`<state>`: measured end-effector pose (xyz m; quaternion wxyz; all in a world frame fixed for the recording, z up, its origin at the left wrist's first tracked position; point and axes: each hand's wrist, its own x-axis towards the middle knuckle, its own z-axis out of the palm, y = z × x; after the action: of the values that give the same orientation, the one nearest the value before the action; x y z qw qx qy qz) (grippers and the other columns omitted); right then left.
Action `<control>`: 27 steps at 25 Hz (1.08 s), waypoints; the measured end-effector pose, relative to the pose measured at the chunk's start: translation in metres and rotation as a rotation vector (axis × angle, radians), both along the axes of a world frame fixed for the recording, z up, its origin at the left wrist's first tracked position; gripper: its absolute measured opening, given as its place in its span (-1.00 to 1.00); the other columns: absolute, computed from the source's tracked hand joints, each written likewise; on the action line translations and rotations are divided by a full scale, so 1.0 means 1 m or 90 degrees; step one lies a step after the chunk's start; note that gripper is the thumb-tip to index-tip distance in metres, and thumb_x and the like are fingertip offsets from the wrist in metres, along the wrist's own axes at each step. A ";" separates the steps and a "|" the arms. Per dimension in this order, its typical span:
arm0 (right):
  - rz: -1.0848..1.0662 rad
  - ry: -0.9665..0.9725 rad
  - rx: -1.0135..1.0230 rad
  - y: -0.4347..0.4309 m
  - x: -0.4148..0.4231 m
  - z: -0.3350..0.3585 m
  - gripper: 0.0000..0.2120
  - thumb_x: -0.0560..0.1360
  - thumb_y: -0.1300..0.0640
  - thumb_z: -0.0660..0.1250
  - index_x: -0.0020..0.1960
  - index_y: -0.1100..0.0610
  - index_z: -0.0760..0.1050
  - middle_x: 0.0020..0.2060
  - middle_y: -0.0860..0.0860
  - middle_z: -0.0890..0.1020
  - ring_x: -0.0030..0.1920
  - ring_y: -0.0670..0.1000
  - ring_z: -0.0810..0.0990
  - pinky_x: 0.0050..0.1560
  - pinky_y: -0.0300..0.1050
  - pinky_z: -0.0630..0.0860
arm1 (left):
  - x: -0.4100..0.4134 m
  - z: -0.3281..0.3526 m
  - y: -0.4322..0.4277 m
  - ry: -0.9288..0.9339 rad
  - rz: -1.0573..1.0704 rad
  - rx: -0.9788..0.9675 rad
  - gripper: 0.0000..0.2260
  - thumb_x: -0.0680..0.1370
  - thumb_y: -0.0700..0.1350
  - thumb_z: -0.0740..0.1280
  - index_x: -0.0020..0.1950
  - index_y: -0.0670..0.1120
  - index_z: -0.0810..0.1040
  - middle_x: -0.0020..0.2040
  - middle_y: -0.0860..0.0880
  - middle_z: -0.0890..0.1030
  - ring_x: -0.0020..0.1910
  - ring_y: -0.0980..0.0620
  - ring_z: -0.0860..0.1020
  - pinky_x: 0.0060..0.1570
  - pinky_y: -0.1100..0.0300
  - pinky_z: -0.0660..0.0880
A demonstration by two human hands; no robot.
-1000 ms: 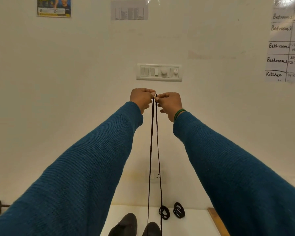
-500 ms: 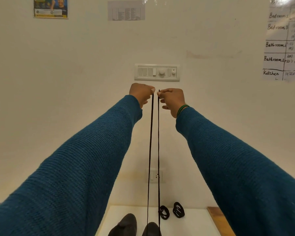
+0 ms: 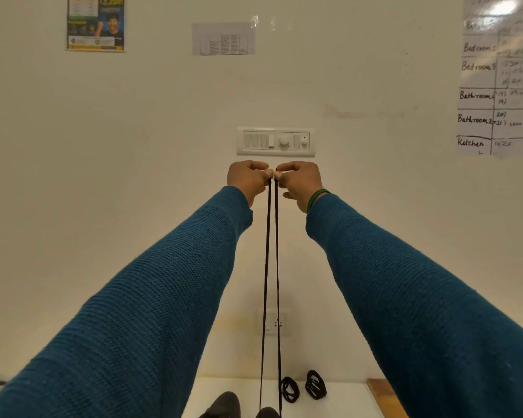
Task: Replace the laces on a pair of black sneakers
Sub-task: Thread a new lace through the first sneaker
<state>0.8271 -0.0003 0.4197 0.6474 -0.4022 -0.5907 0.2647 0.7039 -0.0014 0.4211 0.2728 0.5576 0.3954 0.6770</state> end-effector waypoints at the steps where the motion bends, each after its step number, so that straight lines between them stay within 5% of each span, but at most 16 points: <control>1: -0.003 0.005 0.003 0.000 0.000 0.000 -0.86 0.49 0.24 0.47 0.04 0.11 0.62 -0.08 0.07 0.69 -0.06 0.03 0.66 -0.07 -0.04 0.64 | 0.000 -0.001 -0.001 -0.005 -0.007 0.000 -0.85 0.54 -0.26 0.45 0.09 -0.11 0.63 -0.04 -0.08 0.69 -0.13 0.07 0.68 -0.18 0.27 0.59; 13: 0.003 -0.030 0.011 -0.002 -0.005 -0.007 -0.86 0.50 0.24 0.46 0.06 0.16 0.62 -0.04 0.11 0.70 -0.07 0.02 0.64 -0.04 -0.03 0.62 | -0.011 -0.008 -0.005 -0.022 -0.034 -0.009 -0.87 0.57 -0.28 0.40 0.10 -0.13 0.63 -0.06 -0.07 0.69 -0.07 0.01 0.69 -0.11 0.19 0.62; 17: 0.014 -0.065 -0.044 0.000 0.006 -0.042 -0.93 0.53 0.27 0.41 0.00 0.16 0.60 -0.11 0.10 0.68 -0.14 0.03 0.67 -0.12 -0.03 0.59 | -0.018 -0.040 -0.003 -0.085 -0.022 -0.056 -0.86 0.63 -0.28 0.25 0.01 -0.14 0.58 -0.12 -0.06 0.61 -0.19 -0.03 0.68 -0.23 0.10 0.67; 23: 0.070 -0.101 -0.166 0.007 0.029 -0.177 -0.89 0.57 0.30 0.35 0.09 0.23 0.59 -0.14 0.09 0.64 -0.20 0.10 0.74 -0.14 -0.01 0.68 | -0.025 -0.189 0.010 0.063 0.012 -0.164 -0.84 0.62 -0.23 0.29 -0.06 -0.04 0.63 -0.18 0.02 0.61 -0.38 0.13 0.48 -0.37 0.28 0.48; 27: 0.063 -0.137 -0.283 0.003 0.049 -0.315 -0.87 0.58 0.33 0.31 0.09 0.26 0.60 -0.12 0.14 0.63 -0.31 0.03 0.63 -0.17 0.02 0.66 | -0.023 -0.334 0.007 -0.025 -0.075 -0.331 -0.83 0.58 -0.40 0.28 -0.09 -0.20 0.61 -0.14 -0.15 0.60 -0.27 0.00 0.60 -0.20 0.22 0.58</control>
<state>0.8762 0.0030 0.1047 0.4624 -0.5312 -0.6025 0.3755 0.6804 0.0052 0.0874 0.4534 0.4778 0.5177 0.5460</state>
